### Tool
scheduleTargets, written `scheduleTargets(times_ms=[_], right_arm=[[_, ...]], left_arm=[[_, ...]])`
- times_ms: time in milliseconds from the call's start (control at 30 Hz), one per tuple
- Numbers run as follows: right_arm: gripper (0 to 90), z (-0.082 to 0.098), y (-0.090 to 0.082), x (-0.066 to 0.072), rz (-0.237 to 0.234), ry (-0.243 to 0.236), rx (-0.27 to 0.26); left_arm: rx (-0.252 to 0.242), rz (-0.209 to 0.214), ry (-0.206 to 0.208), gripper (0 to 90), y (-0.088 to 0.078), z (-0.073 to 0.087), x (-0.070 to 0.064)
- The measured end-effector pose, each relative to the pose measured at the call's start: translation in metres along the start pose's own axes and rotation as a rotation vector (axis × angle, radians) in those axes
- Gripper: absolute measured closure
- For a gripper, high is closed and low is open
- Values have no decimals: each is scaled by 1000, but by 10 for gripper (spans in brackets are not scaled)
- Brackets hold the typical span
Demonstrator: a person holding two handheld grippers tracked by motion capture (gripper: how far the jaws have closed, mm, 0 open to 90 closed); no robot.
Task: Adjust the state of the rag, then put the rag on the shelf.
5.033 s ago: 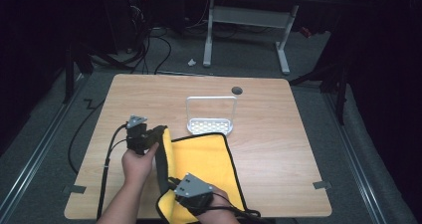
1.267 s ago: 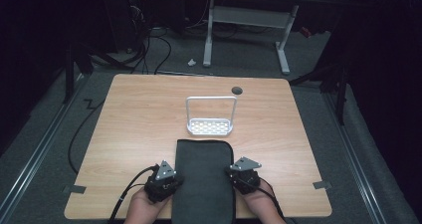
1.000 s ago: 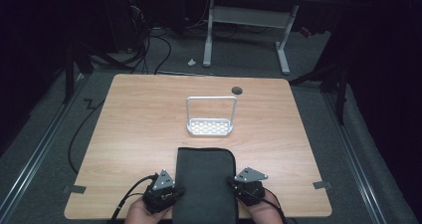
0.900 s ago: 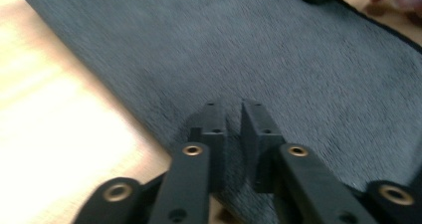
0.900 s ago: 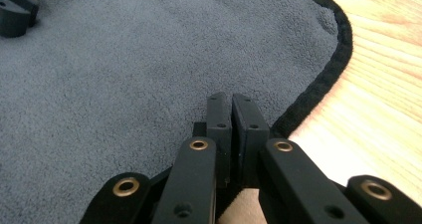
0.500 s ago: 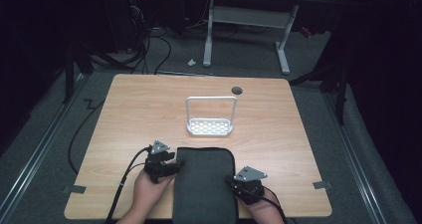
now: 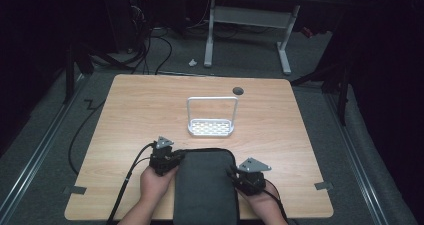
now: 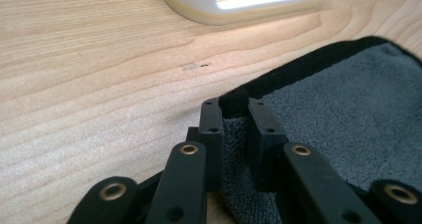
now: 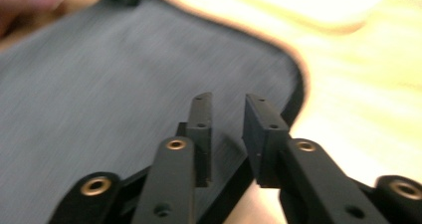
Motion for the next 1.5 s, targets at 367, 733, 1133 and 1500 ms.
scheduleTargets(times_ms=[367,733,1133,1500], right_arm=[[498,-15,47,-26,61,69,78],[557,-17,55,-25,25,98,88],[788,-16,54,-15,-14,112,83],[813,-27,43,-13,25,53,14]], left_arm=[[-7,23,-30,792,-1,1,1],[-8,29,-42,794,-1,1,2],[-5,32,-30,793,-2,2,1],[-40,56,-43,793,-6,-4,0]])
Point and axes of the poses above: each handheld gripper's, and its own axes: y roughly forward along the jaws, z roughly out of its underside, x roughly to its left, the point moved 9 cm from there along y, roughly forward along the jaws, and after that the axes turned 2 degrees about -z, right-handed, at the moved point
